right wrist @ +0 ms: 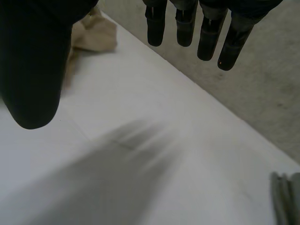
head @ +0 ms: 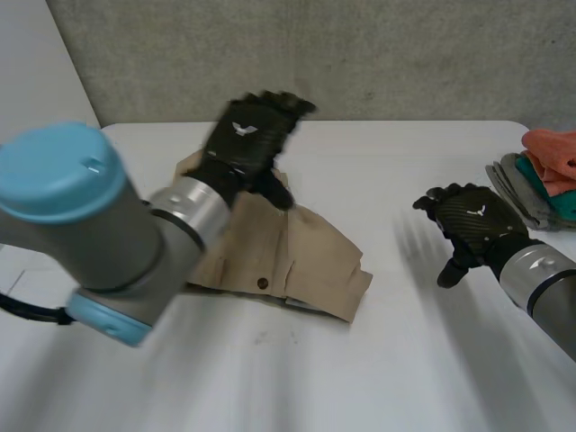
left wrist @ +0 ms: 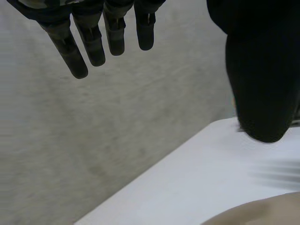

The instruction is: Fold the laundry.

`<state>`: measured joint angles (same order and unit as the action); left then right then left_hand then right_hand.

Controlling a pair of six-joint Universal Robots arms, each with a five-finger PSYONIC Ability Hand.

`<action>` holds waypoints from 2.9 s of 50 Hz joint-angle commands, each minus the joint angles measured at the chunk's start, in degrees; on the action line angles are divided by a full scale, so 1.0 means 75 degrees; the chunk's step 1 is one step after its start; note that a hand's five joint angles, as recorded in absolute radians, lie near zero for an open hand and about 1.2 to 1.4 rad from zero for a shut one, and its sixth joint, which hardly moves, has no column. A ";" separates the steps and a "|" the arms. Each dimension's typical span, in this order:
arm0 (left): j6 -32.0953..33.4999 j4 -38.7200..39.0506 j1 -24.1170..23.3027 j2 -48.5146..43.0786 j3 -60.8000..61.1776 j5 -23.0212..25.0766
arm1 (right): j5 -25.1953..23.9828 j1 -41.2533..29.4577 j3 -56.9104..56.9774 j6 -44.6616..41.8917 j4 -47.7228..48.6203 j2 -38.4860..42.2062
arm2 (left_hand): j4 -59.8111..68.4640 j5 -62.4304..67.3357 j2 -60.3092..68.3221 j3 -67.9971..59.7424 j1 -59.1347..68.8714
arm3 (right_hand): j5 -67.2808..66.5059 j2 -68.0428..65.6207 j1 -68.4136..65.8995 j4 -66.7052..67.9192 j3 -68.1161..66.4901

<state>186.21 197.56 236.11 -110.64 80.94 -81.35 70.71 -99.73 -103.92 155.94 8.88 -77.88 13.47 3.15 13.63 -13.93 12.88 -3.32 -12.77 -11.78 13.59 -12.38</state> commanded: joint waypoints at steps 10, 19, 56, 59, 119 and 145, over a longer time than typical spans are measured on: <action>0.2428 -0.0290 0.2362 -0.1781 -0.0689 0.0323 | 0.0602 -0.2099 -0.0124 0.2082 0.0503 0.0563 | 0.0171 0.0214 0.0150 -0.0110 0.0250 | 0.0443 0.0369 0.0238 -0.0478 0.0318; 0.3156 -0.0782 0.2515 -0.3340 -0.1615 0.0711 | 0.1705 -0.2862 0.0262 0.2059 0.1500 0.1547 | 0.0840 0.0882 0.0818 -0.0778 0.0918 | -0.0572 -0.0645 -0.0776 0.0536 -0.0696; -0.1119 -0.2716 -0.0378 0.0245 0.1525 -0.0332 | 0.0665 -0.1268 0.4443 -0.1012 0.1862 0.3537 | 0.8870 0.8913 0.8849 -0.8809 0.8949 | -0.8891 -0.8964 -0.9096 0.8855 -0.9016; -0.1554 -0.2506 -0.0742 0.0070 0.1455 -0.0367 | 0.0323 -0.1292 0.4937 -0.0953 0.2237 0.4101 | 0.6287 0.6329 0.6265 -0.6225 0.6365 | -0.8891 -0.8964 -0.9096 0.8855 -0.9016; 0.2207 -0.0759 0.2070 -0.0939 0.1747 -0.0028 | 0.3533 -0.3343 0.0802 0.2517 0.1418 0.2300 | 0.8870 0.8913 0.8849 -0.8809 0.8949 | -0.8891 -0.8964 -0.9096 0.8855 -0.9016; 0.3026 -0.2694 0.0956 -0.0984 0.0590 -0.0799 | 0.3123 -0.1936 0.2988 -0.3402 -0.2989 0.1932 | 0.8870 0.8913 0.8849 -0.8809 0.8949 | -0.8891 -0.8964 -0.9096 0.8855 -0.9016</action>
<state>205.43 170.56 243.88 -106.92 97.69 -82.53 93.63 -113.98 -93.82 129.34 -16.09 -74.46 68.56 56.17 68.51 -68.03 66.33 -56.03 -67.47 -55.08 67.99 -67.49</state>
